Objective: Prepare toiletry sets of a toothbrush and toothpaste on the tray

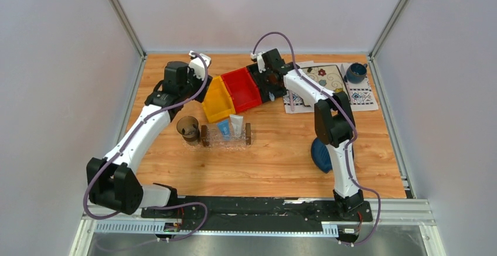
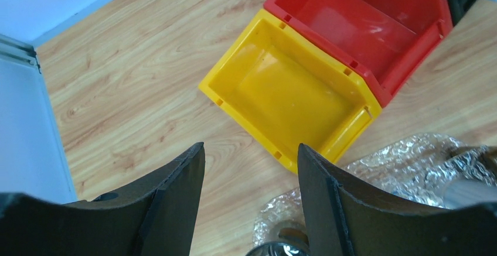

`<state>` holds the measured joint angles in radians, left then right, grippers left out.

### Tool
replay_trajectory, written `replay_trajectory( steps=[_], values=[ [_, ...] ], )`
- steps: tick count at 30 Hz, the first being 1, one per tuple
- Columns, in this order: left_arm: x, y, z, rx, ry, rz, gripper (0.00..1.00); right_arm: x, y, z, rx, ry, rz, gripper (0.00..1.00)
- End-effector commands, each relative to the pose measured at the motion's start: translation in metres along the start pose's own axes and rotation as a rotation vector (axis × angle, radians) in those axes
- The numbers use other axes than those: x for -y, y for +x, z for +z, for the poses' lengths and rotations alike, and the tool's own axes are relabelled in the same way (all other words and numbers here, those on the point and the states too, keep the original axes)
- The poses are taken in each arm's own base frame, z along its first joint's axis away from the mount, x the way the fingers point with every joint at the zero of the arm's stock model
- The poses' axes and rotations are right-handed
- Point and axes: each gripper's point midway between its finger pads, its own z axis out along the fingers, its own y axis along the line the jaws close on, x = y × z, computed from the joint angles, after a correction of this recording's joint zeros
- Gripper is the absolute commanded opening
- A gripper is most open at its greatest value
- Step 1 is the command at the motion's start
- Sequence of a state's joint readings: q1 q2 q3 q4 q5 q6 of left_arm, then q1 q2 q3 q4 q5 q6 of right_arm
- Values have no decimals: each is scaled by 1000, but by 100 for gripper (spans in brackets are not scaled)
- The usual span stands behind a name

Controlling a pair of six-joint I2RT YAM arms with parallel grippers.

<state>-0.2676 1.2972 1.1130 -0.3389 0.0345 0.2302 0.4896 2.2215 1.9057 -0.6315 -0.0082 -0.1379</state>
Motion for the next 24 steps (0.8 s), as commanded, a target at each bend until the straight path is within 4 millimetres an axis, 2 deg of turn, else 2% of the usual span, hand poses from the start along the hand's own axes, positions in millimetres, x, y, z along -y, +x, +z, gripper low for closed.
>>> replay_trajectory(
  steps=[1, 2, 6, 7, 12, 20, 24],
  values=[
    [-15, -15, 17, 6, -48, -67, 67, 2, -22, 7, 57, 10, -1, 44],
    [-21, -16, 19, -3, -74, -81, 67, 4, -22, 8, 58, 13, 0, 44],
    [-25, -1, 38, -80, -92, -169, 67, 4, -19, 15, 49, 12, -6, 44],
    [-28, 4, 45, -105, -107, -177, 67, 4, -19, 16, 47, 12, -8, 43],
    [-38, 28, 58, -199, -187, -216, 67, 11, -16, 21, 38, 54, -16, 42],
    [-36, 58, 78, -296, -184, -282, 67, 13, -20, 21, 48, 59, -10, 39],
    [-36, 72, 89, -340, -169, -321, 67, 12, -22, 22, 54, 56, -8, 33]
  ],
)
